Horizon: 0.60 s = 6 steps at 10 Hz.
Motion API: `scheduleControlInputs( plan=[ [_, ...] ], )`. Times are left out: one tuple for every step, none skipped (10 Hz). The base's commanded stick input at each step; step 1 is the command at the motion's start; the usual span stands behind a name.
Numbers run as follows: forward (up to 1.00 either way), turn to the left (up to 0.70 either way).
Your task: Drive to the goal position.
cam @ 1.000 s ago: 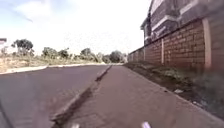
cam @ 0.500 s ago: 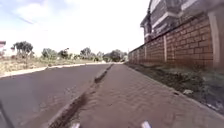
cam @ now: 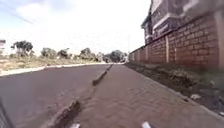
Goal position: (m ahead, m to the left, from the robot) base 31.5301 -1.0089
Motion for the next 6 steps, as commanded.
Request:
scheduleControlInputs(
  plan=[
    [0.7,-0.05],
    [0.7,0.0],
    [0.7,0.0],
    [0.7,0.0],
    [0.7,0.0],
    [0.7,0.0]
  ],
)
